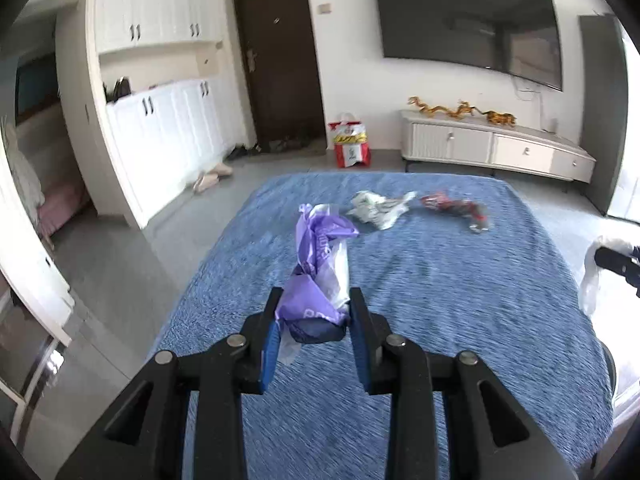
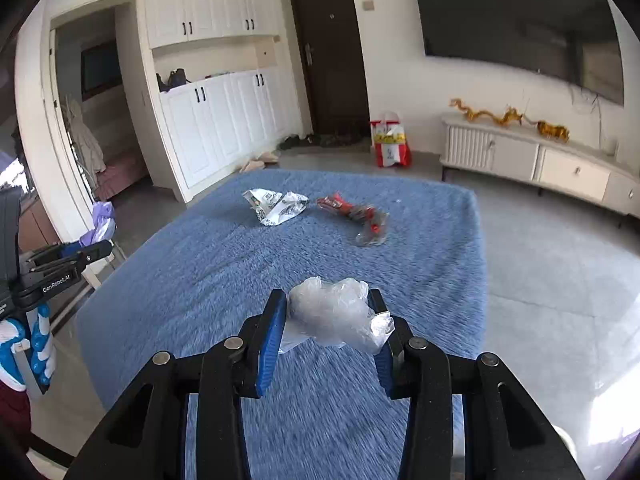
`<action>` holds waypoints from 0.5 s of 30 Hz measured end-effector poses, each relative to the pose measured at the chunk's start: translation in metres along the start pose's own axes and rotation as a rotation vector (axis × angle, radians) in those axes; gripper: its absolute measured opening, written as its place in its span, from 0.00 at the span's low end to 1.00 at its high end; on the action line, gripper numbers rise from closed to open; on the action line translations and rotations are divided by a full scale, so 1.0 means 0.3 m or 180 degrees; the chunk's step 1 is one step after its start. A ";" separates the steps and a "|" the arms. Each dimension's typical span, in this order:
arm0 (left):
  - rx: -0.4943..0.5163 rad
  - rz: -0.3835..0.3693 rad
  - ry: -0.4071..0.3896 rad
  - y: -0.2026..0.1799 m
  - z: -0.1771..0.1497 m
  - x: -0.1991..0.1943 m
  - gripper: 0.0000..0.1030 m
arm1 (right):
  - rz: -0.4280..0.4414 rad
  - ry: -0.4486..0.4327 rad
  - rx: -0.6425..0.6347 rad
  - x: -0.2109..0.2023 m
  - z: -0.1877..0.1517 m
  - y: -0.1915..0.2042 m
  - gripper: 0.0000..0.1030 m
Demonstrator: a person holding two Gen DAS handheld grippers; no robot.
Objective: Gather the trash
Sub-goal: 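Carry both bags over the white bin and open both tools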
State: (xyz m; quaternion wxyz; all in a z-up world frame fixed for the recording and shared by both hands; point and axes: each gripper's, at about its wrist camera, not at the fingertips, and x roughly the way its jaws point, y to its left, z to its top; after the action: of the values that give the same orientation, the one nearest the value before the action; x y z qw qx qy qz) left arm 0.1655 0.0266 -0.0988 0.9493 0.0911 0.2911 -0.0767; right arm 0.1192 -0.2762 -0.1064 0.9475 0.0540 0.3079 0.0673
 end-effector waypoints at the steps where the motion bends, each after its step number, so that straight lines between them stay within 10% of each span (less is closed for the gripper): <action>1: 0.0037 -0.0018 -0.0028 -0.019 0.000 -0.023 0.28 | -0.0015 -0.0035 0.0010 -0.032 -0.006 -0.009 0.39; 15: 0.0608 -0.1047 0.0056 -0.559 0.028 -0.161 0.29 | -0.0768 -0.0152 0.0367 -0.360 -0.236 -0.362 0.39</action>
State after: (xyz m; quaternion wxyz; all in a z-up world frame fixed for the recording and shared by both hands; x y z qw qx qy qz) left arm 0.0973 -0.1336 -0.0861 0.9084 0.1328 0.3017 -0.2573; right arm 0.0010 -0.3963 -0.1169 0.9511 0.0726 0.2928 -0.0662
